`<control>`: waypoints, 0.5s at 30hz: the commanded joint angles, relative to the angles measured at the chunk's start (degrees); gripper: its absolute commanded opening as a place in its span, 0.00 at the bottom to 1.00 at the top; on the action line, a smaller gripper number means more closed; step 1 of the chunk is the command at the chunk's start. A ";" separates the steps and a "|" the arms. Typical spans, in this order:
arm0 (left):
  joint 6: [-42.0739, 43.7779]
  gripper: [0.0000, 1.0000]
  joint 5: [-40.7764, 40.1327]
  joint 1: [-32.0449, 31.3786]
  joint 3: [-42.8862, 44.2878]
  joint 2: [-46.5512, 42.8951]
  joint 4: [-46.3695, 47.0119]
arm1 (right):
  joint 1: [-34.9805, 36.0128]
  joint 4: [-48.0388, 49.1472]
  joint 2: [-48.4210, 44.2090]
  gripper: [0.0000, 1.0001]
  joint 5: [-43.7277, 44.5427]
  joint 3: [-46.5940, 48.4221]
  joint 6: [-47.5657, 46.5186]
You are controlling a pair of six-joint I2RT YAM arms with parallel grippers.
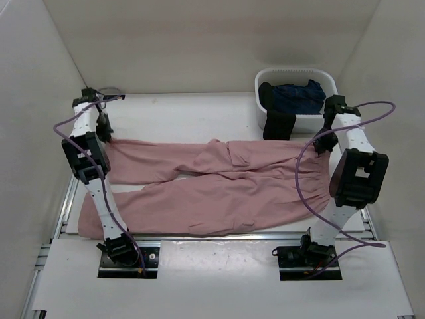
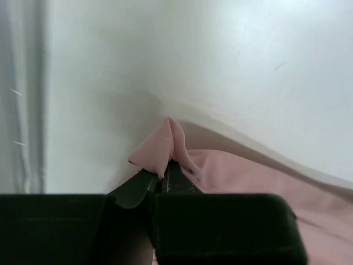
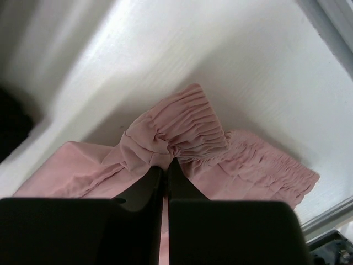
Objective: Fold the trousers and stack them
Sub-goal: Fold the trousers
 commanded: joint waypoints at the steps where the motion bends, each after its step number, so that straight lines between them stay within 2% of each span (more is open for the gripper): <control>1: 0.32 0.14 -8.51 0.96 9.37 -9.61 5.86 | -2.29 0.54 -6.81 0.00 2.20 3.52 -1.99; 4: 0.32 0.14 -12.20 0.96 4.05 -19.18 7.27 | -2.30 1.78 -12.96 0.00 0.26 -0.58 -2.00; 5: 0.32 0.14 -14.04 1.66 0.54 -25.04 7.96 | -2.30 1.78 -14.90 0.00 0.26 -2.35 -1.48; 6: 0.32 0.14 -14.06 2.36 -7.85 -28.05 8.58 | -2.30 1.17 -17.01 0.00 0.26 -4.28 -0.95; 8: 0.32 0.14 -14.06 5.25 -16.68 -34.03 9.11 | -2.30 1.16 -24.39 0.00 1.57 -11.72 1.32; 9: 0.32 0.14 -14.06 6.05 -25.60 -39.71 9.11 | -2.30 0.55 -27.11 0.00 2.10 -14.47 2.12; 11: 0.32 0.14 -16.24 7.11 -34.26 -47.89 9.11 | -2.91 -0.15 -35.29 0.00 3.33 -22.09 4.84; 12: 0.32 0.14 -16.78 7.90 -41.87 -50.56 9.11 | -3.78 -1.90 -37.66 0.00 3.33 -24.14 5.81; 15: 0.32 0.14 -19.14 10.08 -52.90 -59.42 9.11 | -4.58 -3.32 -45.23 0.00 2.29 -32.05 8.27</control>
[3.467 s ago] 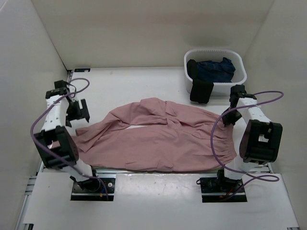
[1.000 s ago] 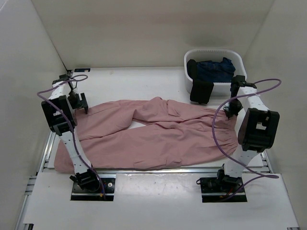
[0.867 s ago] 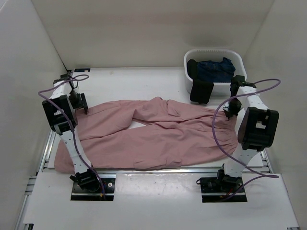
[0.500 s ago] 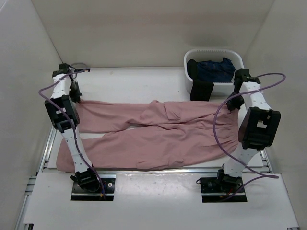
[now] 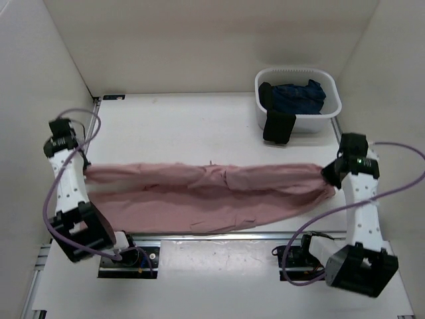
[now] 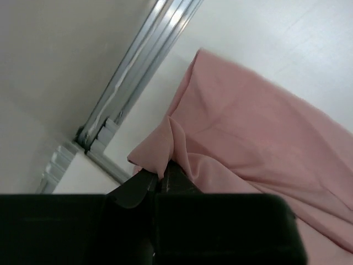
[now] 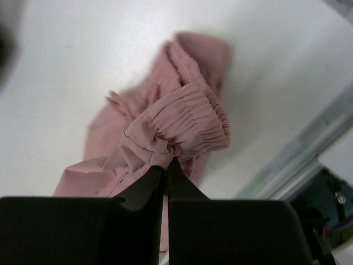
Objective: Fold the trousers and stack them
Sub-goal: Fold the trousers
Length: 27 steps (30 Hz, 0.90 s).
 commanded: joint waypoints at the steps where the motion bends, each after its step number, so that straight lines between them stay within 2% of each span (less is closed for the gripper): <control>1: 0.64 0.14 -7.70 2.95 -14.65 -4.90 0.63 | -1.91 -3.14 -4.52 0.00 3.40 -7.06 3.99; 4: 0.64 0.14 -8.85 6.55 -24.26 -9.56 2.21 | -2.61 -5.86 -5.06 0.00 1.98 -13.05 7.25; 8: 0.64 0.14 -9.98 9.72 -29.83 -11.68 5.98 | -6.65 -4.30 -8.04 0.00 0.84 -16.92 10.85; 12: 0.64 0.14 -9.99 10.25 -29.84 -11.16 7.31 | -9.65 -3.68 -7.88 0.00 0.31 -16.93 9.81; 17: 0.64 0.14 -10.52 10.25 -24.84 -9.05 7.31 | -10.44 -2.01 -4.46 0.00 -2.23 -15.09 8.67; 21: 0.64 0.14 -12.53 11.56 -19.56 -9.04 6.53 | -11.58 -4.29 -3.22 0.00 0.04 -11.83 8.66; 24: 0.64 0.14 -12.54 12.19 -19.55 -10.27 2.93 | -12.11 -5.52 -4.44 0.00 1.81 -12.61 9.28; 26: 0.64 0.14 -11.92 12.19 -23.48 -10.88 0.98 | -12.11 -5.52 -4.97 0.10 1.81 -14.98 10.50; 27: 0.64 0.14 -11.92 12.19 -25.34 -11.41 0.98 | -12.11 -5.00 -4.98 0.20 1.81 -15.69 10.51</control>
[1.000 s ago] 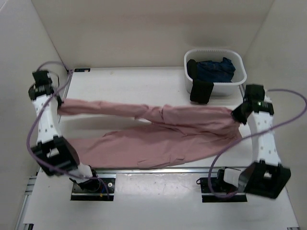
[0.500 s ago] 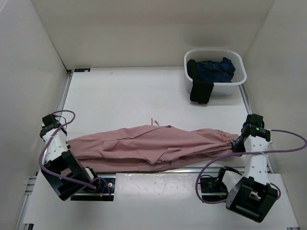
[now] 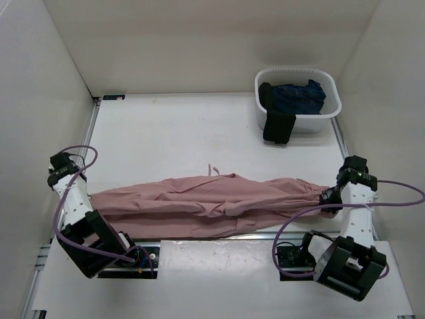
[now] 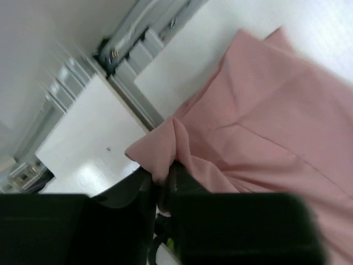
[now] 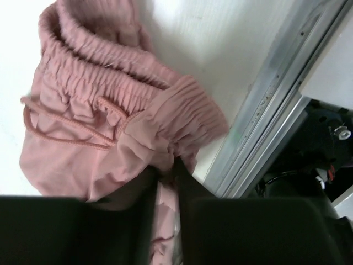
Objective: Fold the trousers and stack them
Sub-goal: Fold the trousers
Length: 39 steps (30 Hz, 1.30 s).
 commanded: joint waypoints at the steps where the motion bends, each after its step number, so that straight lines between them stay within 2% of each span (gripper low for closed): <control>1: 0.43 0.29 -4.58 1.21 -4.63 -2.17 -0.13 | -1.09 1.74 -1.24 0.30 5.98 -2.20 1.65; 3: 0.43 0.50 -5.63 1.21 -8.75 -2.17 -0.13 | -2.23 1.74 -1.24 0.57 5.98 -2.83 2.18; 4: 0.43 0.64 -6.16 1.21 -9.73 -2.17 -0.13 | -2.24 1.74 -1.24 0.77 5.98 -3.53 2.19; 5: 0.43 0.81 -6.77 1.21 -10.52 -2.69 -0.13 | -2.24 1.04 -1.24 0.82 5.98 -3.53 2.19; 7: 0.43 1.00 -7.48 1.21 -9.75 -2.70 -0.92 | -2.24 0.16 -2.55 0.86 7.56 -1.78 2.71; 8: 0.43 1.00 -7.48 1.21 -8.00 -2.70 -1.88 | -2.24 0.16 -2.56 0.88 7.56 0.92 0.54; 11: 0.43 1.00 -6.09 0.69 7.00 0.98 -4.60 | 3.02 3.76 -2.74 0.89 10.80 8.12 -5.62; 12: 0.43 1.00 -2.68 -0.79 11.83 4.73 -7.05 | 8.08 3.76 -1.86 0.89 13.16 10.33 -7.38; 13: 0.43 1.00 -0.04 -1.59 20.84 6.69 -10.21 | 10.83 2.45 0.41 0.89 15.88 12.70 -7.92; 14: 0.43 1.00 2.69 -2.38 24.24 8.53 -16.24 | 13.82 1.14 1.74 0.88 18.78 15.07 -7.92; 15: 0.43 1.00 4.63 -4.57 26.45 10.20 -18.39 | 20.11 -0.27 3.14 0.88 25.34 19.45 -7.14; 16: 0.43 1.00 5.52 -5.98 27.43 12.22 -19.46 | 23.39 -3.59 5.68 0.88 28.71 21.41 -6.09; 17: 0.43 0.97 5.53 -7.39 25.52 12.24 -19.47 | 29.87 -5.10 6.92 0.86 31.53 23.08 -4.86; 19: 0.43 0.91 2.56 -11.77 18.09 11.72 -17.90 | 35.62 -6.08 9.90 0.81 34.80 25.99 -2.82; 20: 0.43 0.89 2.54 -13.01 15.16 11.11 -16.84 | 40.08 -4.95 10.62 0.77 33.68 26.00 -2.13; 22: 0.43 0.80 0.44 -16.52 9.27 9.44 -12.99 | 42.75 -1.01 12.73 0.66 27.99 21.97 -2.12; 23: 0.43 0.77 -0.53 -17.50 3.76 9.43 -11.48 | 43.46 0.58 13.52 0.59 24.82 19.87 -0.64; 24: 0.43 0.75 -1.67 -18.29 1.18 9.43 -10.16 | 43.47 2.68 15.09 0.43 21.74 17.67 0.68; 25: 0.43 0.75 -2.72 -18.30 -1.10 9.43 -8.76 | 43.47 3.23 15.80 0.34 16.49 12.78 4.17; 28: 0.43 0.74 -3.35 -18.82 -7.79 9.43 -3.49 | 43.47 8.92 16.95 0.10 10.39 2.14 6.05; 30: 0.43 0.74 -4.31 -18.83 -10.60 11.53 0.20 | 41.02 14.10 18.96 0.04 6.09 -1.67 6.58; 32: 0.43 0.74 -4.84 -18.83 -10.62 13.46 6.36 | 36.99 16.32 21.16 0.00 5.54 -3.53 5.88; 34: 0.43 0.70 -3.89 -18.83 -5.45 17.59 8.47 | 34.34 19.04 25.11 0.00 5.54 -2.84 4.21; 36: 0.43 0.70 -2.56 -19.87 1.57 21.55 9.53 | 30.21 20.19 29.33 0.00 7.73 1.11 3.15; 39: 0.43 0.70 -2.56 -21.98 10.69 25.41 10.33 | 28.70 19.67 34.26 0.00 8.79 9.54 1.83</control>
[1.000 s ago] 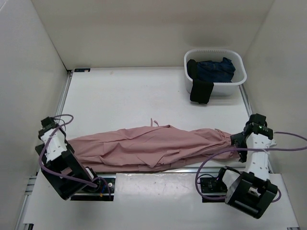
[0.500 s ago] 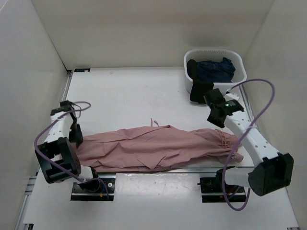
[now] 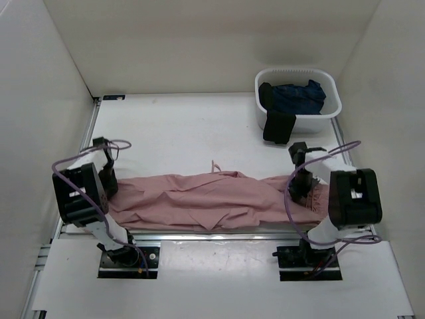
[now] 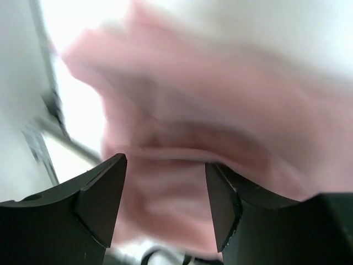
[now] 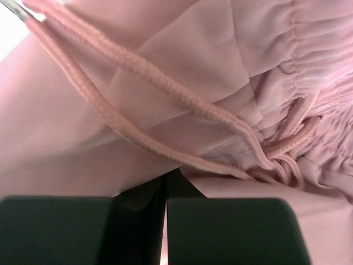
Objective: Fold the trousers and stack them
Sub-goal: Fold the trousers
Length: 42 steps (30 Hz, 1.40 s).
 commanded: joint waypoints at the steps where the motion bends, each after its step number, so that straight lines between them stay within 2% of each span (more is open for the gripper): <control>1: -0.19 0.70 0.39 -2.25 11.19 2.10 7.51 | -2.38 9.33 4.80 0.00 2.45 8.13 -1.11; 4: -0.19 0.71 -1.09 -5.06 17.18 5.36 7.51 | -2.91 6.80 9.11 0.00 2.98 16.31 -3.05; 8: -0.19 0.84 -1.72 -6.12 19.21 4.49 4.44 | -2.91 3.80 10.53 0.00 -0.09 22.56 -6.83; 10: -0.19 0.92 -1.10 -3.76 19.21 1.51 2.07 | -2.91 2.31 8.43 0.06 -1.32 22.57 -8.06; 11: -0.19 0.94 0.12 -2.70 19.21 0.36 -2.20 | -3.43 0.38 5.28 0.18 -1.33 22.57 -8.06; 14: -0.19 0.94 5.92 2.74 18.86 -4.99 -10.57 | -5.45 -3.57 -3.43 0.35 -0.62 18.89 -8.06; 15: -0.19 0.95 5.93 3.89 17.46 -6.58 -14.16 | -7.46 -3.59 -5.89 0.44 -0.62 15.48 -8.06; 16: -0.19 0.95 6.63 4.94 15.53 -8.33 -15.33 | -8.79 -4.55 -10.52 0.45 -0.62 13.79 -7.45; 18: -0.19 1.00 6.64 7.49 8.68 -13.43 -16.05 | -12.64 -5.87 -14.68 0.49 -0.62 10.71 -7.45; 20: -0.19 1.00 6.11 9.77 2.81 -16.59 -16.05 | -15.03 -6.57 -19.00 0.52 -2.46 7.20 -8.06; 28: -0.19 0.99 5.58 15.93 -1.71 -12.05 -9.37 | -19.61 -7.98 -23.13 0.66 -6.25 1.56 -7.54; 29: -0.19 0.96 5.58 16.46 -1.71 -11.43 -9.37 | -19.61 -7.98 -23.14 0.66 -6.86 1.56 -7.01; 32: -0.19 0.76 5.58 18.13 -3.38 -9.76 -9.37 | -19.61 -7.98 -23.67 0.69 -6.86 0.95 -6.49; 33: -0.19 0.68 6.36 18.14 -4.16 -8.97 -9.37 | -19.61 -7.98 -23.67 0.69 -6.86 0.94 -5.87; 34: -0.19 0.52 6.89 18.14 -4.17 -8.97 -9.37 | -19.61 -5.46 -23.67 0.69 -6.86 0.07 -5.87; 35: -0.19 0.45 6.90 18.14 -4.17 -8.36 -9.37 | -19.61 -4.48 -22.88 0.69 -7.56 0.07 -5.26; 37: -0.19 0.33 7.69 18.14 -2.60 -8.35 -9.37 | -19.61 -3.68 -19.91 0.64 -5.56 0.07 -4.11; 38: -0.19 0.20 7.69 18.14 -2.59 -8.35 -9.37 | -19.61 -2.63 -18.76 0.56 -4.50 0.07 -4.11; 39: -0.19 0.14 7.69 18.14 -1.81 -8.35 -9.37 | -19.61 -1.75 -16.57 0.52 -3.97 -0.46 -3.50; 42: -0.19 0.14 7.69 18.14 -1.27 -8.96 -9.37 | -19.61 0.89 -12.26 0.39 -5.27 -0.46 -3.49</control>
